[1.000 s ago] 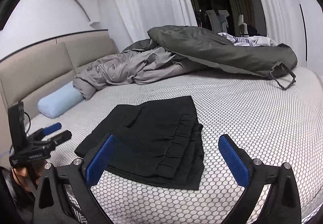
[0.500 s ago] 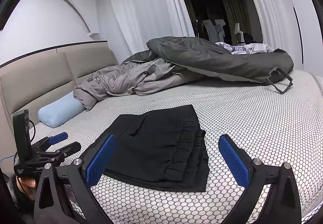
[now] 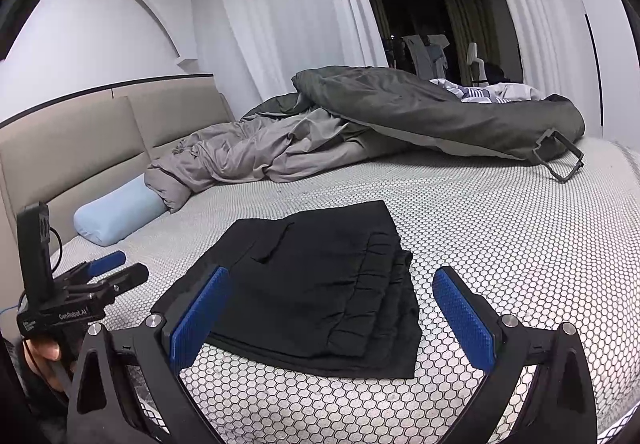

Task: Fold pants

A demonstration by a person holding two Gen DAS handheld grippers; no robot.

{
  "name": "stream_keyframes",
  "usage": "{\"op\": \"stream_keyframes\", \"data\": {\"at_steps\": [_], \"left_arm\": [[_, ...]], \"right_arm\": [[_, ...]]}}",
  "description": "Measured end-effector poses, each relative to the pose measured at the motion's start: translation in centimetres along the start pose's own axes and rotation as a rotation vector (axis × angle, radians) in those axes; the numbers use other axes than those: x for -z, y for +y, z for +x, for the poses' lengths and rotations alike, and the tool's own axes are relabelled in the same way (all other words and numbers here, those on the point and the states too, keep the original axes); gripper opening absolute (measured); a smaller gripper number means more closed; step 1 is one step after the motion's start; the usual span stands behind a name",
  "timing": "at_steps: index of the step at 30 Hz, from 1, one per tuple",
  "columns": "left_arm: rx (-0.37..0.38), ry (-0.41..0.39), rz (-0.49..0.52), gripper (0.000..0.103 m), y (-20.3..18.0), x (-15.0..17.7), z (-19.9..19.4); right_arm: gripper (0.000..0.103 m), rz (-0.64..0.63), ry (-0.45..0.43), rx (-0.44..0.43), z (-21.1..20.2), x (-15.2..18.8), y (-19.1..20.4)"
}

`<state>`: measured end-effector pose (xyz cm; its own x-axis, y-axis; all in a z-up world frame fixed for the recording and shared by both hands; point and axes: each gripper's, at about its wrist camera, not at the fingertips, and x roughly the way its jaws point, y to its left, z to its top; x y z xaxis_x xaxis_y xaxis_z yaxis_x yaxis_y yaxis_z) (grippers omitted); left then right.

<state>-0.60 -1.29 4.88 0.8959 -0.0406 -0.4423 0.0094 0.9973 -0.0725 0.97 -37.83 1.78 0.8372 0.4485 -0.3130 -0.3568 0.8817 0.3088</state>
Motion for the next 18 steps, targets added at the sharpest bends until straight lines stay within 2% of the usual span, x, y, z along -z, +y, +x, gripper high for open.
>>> {"op": "stream_keyframes", "data": {"at_steps": [18], "left_arm": [[-0.001, 0.0, -0.002, 0.102, 0.37, 0.04, -0.36]], "right_arm": [[0.103, -0.023, 0.004, 0.004, 0.29, 0.16, 0.52]]}}
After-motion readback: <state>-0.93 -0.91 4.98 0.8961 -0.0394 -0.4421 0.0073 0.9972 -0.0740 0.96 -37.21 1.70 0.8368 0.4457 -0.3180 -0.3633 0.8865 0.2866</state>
